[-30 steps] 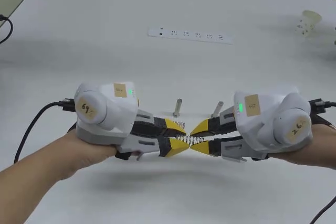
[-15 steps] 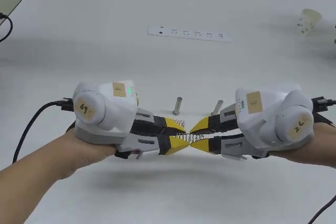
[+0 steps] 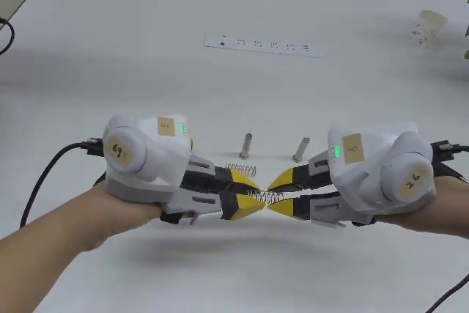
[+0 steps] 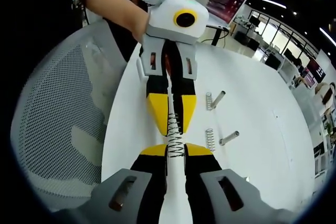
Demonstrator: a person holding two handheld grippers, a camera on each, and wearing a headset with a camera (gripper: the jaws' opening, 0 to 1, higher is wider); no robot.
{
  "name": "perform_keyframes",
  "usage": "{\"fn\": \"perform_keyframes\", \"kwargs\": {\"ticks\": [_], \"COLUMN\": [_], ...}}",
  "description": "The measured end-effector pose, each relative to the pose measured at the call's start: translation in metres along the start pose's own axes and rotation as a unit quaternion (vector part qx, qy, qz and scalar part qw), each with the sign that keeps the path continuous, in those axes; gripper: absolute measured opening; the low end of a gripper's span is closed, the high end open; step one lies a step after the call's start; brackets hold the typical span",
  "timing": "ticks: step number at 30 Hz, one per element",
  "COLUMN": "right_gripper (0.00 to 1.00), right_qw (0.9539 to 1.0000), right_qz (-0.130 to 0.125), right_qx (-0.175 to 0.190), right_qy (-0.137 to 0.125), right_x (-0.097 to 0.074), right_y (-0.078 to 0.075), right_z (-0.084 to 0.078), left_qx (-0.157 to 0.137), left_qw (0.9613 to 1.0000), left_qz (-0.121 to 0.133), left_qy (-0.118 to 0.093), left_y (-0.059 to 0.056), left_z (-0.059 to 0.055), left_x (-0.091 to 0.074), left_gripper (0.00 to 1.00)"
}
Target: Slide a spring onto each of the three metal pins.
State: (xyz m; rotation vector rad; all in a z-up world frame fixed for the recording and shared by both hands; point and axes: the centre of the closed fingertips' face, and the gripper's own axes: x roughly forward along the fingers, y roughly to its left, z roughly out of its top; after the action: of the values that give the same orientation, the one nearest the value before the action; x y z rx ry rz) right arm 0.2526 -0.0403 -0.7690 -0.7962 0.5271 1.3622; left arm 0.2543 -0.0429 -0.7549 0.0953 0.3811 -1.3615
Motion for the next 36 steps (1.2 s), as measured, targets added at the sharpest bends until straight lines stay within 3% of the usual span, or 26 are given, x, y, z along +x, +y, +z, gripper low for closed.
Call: {"fn": "perform_keyframes", "kwargs": {"ticks": [4,17,25,31,36], "right_gripper": [0.09,0.08,0.07,0.07,0.08], "right_qw": [0.9999,0.9999,0.9994,0.9982,0.9946], "right_qz": [-0.004,-0.005,0.007,0.014,0.022], "right_qx": [0.015,0.011,0.011,0.025,0.051], "right_qy": [0.003,-0.008,-0.033,-0.053,-0.087], "right_x": [-0.001,-0.009,-0.016,-0.02,-0.023], "right_y": [-0.003,-0.002,-0.001,-0.002,-0.003], "right_z": [-0.008,0.0,0.017,0.024,0.036], "left_qx": [-0.005,-0.009,-0.003,-0.005,-0.01], "left_qw": [1.0,0.9999,0.9998,0.9999,0.9999], "left_qz": [0.0,-0.003,-0.004,-0.006,-0.01], "left_qy": [-0.003,0.005,0.017,0.009,0.0], "left_y": [0.002,0.0,0.0,0.0,-0.002], "left_z": [0.001,-0.004,-0.01,-0.008,-0.004], "left_x": [-0.001,-0.001,0.0,0.0,-0.002], "left_gripper": [0.03,0.03,0.03,0.03,0.03]}}
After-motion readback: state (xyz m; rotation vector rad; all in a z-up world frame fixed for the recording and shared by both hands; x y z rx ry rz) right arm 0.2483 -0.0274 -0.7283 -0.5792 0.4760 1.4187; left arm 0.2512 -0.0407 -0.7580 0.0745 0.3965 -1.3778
